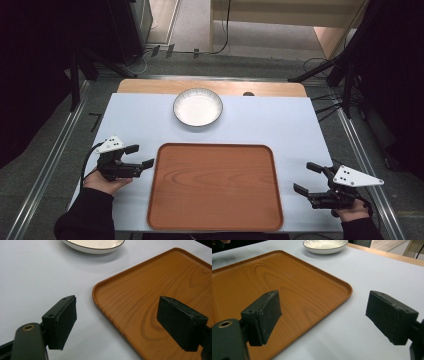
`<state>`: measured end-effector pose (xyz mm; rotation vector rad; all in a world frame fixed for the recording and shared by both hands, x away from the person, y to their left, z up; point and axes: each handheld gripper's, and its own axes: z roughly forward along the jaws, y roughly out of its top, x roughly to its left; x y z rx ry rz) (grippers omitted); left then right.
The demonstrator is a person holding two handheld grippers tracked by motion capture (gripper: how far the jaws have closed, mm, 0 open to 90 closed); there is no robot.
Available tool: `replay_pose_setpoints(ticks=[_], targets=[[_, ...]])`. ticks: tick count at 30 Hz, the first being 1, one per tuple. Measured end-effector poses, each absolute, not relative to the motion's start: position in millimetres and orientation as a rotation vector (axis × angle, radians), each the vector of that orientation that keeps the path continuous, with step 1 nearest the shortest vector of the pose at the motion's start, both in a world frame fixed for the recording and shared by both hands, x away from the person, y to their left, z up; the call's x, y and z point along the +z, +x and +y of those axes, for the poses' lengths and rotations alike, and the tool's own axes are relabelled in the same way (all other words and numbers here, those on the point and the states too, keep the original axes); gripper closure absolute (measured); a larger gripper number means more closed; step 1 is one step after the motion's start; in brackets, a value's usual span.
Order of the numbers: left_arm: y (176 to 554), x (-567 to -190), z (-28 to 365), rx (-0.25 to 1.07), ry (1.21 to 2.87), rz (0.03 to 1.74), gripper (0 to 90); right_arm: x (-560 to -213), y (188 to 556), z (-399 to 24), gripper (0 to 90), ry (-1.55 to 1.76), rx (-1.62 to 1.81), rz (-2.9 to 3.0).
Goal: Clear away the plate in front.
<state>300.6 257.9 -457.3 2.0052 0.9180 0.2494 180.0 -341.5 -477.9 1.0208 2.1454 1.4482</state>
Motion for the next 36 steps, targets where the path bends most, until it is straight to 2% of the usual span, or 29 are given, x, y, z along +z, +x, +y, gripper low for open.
replay_pose_setpoints(ticks=[7,10,36], targets=[[307,-455,258,0.25,1.974,0.946,21.7,-479,180,-340,13.6,1.017,1.446,2.156],[308,-453,257,0.31,1.974,0.926,24.8,-478,179,-341,13.6,1.016,1.452,2.151],[348,-450,236,0.266,2.032,0.978,22.7,-479,175,-339,13.6,1.017,1.446,2.17]])
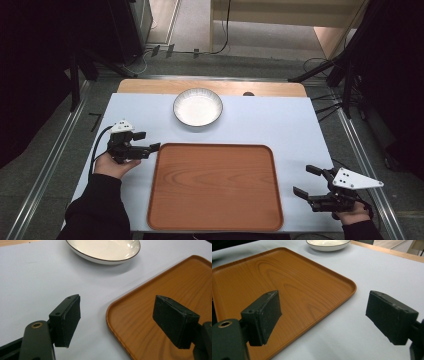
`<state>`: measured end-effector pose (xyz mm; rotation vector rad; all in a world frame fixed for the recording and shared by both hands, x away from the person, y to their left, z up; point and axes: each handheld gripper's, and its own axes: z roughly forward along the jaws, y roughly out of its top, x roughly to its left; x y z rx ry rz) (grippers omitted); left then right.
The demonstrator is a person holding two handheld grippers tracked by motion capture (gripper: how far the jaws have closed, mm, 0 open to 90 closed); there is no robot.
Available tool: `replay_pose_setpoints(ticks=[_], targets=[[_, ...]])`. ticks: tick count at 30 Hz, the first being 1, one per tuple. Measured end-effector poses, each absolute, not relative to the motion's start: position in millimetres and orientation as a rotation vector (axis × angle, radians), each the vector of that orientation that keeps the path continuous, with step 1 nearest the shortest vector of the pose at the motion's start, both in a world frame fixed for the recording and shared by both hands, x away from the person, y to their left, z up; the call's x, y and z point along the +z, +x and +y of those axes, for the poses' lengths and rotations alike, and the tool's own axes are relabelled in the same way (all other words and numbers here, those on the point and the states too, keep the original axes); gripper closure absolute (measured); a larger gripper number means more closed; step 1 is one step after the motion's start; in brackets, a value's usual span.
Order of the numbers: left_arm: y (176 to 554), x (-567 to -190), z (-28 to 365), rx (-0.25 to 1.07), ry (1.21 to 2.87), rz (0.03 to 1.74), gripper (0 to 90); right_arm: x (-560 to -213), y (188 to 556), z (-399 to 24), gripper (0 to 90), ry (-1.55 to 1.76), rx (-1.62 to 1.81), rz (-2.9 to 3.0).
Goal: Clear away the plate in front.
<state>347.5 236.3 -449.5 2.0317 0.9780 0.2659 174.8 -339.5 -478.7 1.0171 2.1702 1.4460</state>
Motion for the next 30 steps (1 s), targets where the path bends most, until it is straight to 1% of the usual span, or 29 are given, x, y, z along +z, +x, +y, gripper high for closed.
replay_pose_setpoints(ticks=[2,7,10,14,17,27,30], targets=[[352,-451,234,0.264,2.013,0.977,22.8,-479,175,-339,13.6,1.02,1.444,2.172],[362,-452,227,0.27,2.048,0.982,22.5,-478,174,-339,13.6,1.016,1.441,2.168],[367,-451,222,0.27,2.048,0.979,20.5,-478,173,-341,13.6,1.017,1.448,2.155],[374,-450,216,0.246,2.062,0.991,22.1,-479,173,-341,13.6,1.017,1.449,2.156],[384,-449,211,0.225,2.054,1.003,21.0,-478,172,-342,13.6,1.016,1.438,2.161],[404,-447,197,0.243,2.077,1.026,20.8,-478,173,-341,13.6,1.017,1.441,2.159],[409,-444,192,0.23,2.077,1.012,20.7,-478,173,-340,13.6,1.017,1.435,2.168]])
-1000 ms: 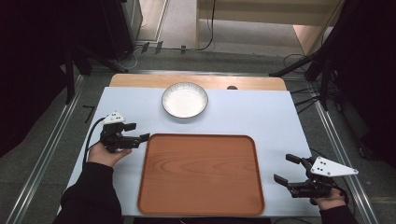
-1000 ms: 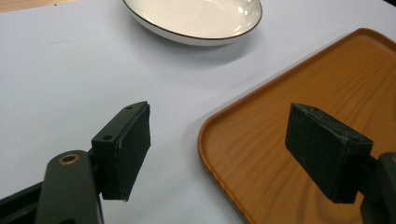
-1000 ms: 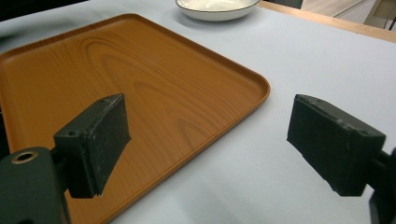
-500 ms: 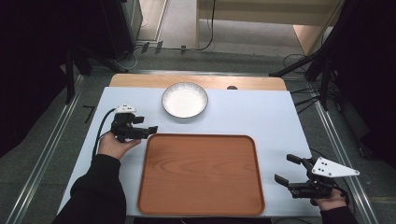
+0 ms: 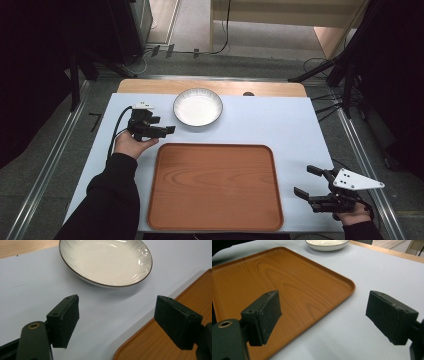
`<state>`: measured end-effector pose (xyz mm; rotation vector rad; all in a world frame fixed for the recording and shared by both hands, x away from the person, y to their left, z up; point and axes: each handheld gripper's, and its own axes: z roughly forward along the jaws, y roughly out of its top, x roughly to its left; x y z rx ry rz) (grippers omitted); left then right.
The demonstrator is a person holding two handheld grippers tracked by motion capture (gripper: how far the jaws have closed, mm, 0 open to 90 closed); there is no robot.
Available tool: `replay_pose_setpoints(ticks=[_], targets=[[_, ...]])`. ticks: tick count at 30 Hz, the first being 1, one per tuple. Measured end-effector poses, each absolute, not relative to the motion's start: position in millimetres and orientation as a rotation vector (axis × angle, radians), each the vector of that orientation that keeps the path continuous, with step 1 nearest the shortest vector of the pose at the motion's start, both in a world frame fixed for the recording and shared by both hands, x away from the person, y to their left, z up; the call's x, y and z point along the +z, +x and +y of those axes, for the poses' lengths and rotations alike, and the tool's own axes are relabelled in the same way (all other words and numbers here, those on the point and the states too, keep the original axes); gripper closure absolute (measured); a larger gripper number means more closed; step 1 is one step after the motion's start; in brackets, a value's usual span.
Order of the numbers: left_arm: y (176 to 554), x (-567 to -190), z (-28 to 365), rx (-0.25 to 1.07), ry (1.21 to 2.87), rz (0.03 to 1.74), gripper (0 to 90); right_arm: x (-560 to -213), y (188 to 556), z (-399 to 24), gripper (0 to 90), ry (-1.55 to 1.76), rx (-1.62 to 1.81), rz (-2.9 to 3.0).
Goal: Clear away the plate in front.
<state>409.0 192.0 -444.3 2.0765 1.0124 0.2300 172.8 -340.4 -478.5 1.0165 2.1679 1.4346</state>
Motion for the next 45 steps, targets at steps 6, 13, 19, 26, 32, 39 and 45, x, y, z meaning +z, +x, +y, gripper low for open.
replay_pose_setpoints(ticks=[6,13,19,26,32,39,45], targets=[[420,-438,184,0.242,2.07,1.005,20.3,-479,173,-340,13.6,1.009,1.434,2.17],[438,-433,176,0.251,2.085,1.014,21.0,-479,173,-340,13.6,1.005,1.432,2.173],[447,-434,168,0.262,2.085,1.019,21.4,-479,173,-340,13.6,1.01,1.43,2.18],[469,-447,156,0.303,2.097,1.07,22.0,-479,173,-340,13.6,1.007,1.427,2.18],[484,-449,151,0.33,2.094,1.111,23.3,-480,173,-339,13.6,1.006,1.421,2.188],[500,-461,151,0.373,1.994,1.199,40.6,-480,173,-338,13.7,0.996,1.419,2.198],[507,-474,149,0.39,1.925,1.3,51.0,-480,173,-338,13.7,0.994,1.417,2.206]])
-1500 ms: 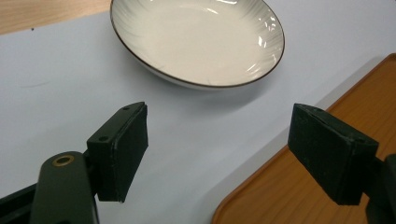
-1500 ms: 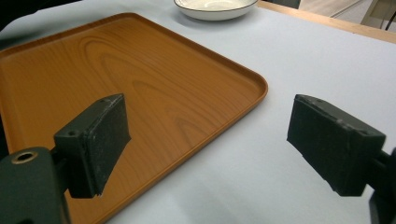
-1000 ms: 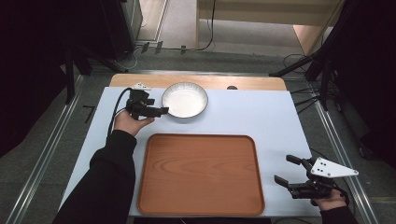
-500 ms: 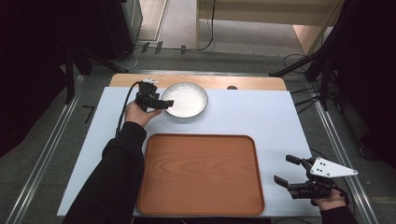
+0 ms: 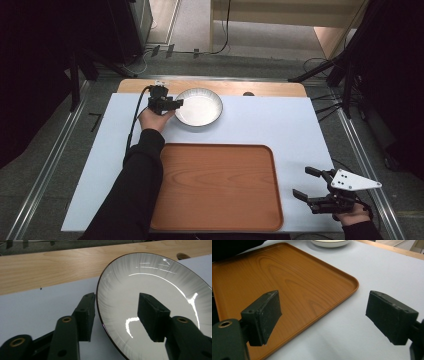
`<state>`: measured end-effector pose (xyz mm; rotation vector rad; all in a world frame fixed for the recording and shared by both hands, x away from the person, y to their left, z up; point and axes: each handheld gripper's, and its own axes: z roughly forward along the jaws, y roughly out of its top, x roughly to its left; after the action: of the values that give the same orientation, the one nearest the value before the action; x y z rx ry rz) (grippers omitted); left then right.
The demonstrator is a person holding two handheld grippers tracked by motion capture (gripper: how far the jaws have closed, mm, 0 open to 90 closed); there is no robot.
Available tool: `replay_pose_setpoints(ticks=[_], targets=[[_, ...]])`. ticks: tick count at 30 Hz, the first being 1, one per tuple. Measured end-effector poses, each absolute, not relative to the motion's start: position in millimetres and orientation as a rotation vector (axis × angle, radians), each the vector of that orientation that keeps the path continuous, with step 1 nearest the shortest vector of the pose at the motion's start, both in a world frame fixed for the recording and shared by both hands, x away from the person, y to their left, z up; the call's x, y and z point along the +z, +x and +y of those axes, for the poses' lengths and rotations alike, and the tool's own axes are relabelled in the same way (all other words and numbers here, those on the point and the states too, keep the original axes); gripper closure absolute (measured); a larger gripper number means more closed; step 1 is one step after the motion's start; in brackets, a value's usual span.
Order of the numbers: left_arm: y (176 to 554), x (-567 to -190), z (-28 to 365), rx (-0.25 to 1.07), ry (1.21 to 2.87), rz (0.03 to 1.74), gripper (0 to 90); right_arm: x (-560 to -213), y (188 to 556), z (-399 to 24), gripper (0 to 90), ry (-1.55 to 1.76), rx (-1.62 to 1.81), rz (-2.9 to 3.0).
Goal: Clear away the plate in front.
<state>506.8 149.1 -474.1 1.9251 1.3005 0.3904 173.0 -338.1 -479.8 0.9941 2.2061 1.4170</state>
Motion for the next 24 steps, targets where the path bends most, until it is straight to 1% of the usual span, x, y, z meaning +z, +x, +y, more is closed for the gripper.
replay_pose_setpoints(ticks=[1,2,4,5,6,7,8,10,12,18,20,21,24], targets=[[507,-476,149,0.396,1.916,1.318,51.9,-480,173,-338,13.6,0.996,1.422,2.204],[509,-481,150,0.389,1.884,1.343,55.4,-480,173,-338,13.6,0.988,1.422,2.201],[510,-484,150,0.38,1.865,1.365,57.1,-480,173,-338,13.6,0.985,1.422,2.2],[512,-487,152,0.349,1.854,1.373,57.1,-480,173,-338,13.6,0.985,1.422,2.2],[516,-493,153,0.289,1.822,1.388,57.3,-480,173,-338,13.6,0.986,1.422,2.202],[516,-493,153,0.289,1.822,1.388,59.2,-480,173,-338,13.6,0.986,1.422,2.202],[517,-496,154,0.293,1.823,1.402,59.2,-480,173,-338,13.6,0.984,1.42,2.205],[519,-501,156,0.272,1.797,1.435,65.4,-480,174,-337,13.6,0.988,1.419,2.21],[521,-505,159,0.238,1.751,1.452,68.8,-480,174,-337,13.6,0.983,1.421,2.206],[523,-508,155,0.226,1.722,1.446,72.2,-481,175,-338,13.6,0.984,1.415,2.207],[524,-510,155,0.2,1.695,1.451,74.1,-481,175,-339,13.6,0.992,1.413,2.209],[525,-511,155,0.188,1.677,1.452,77.6,-482,175,-339,13.6,0.992,1.412,2.212],[528,-514,159,0.133,1.63,1.456,79.0,-482,176,-339,13.6,0.981,1.4,2.216]])
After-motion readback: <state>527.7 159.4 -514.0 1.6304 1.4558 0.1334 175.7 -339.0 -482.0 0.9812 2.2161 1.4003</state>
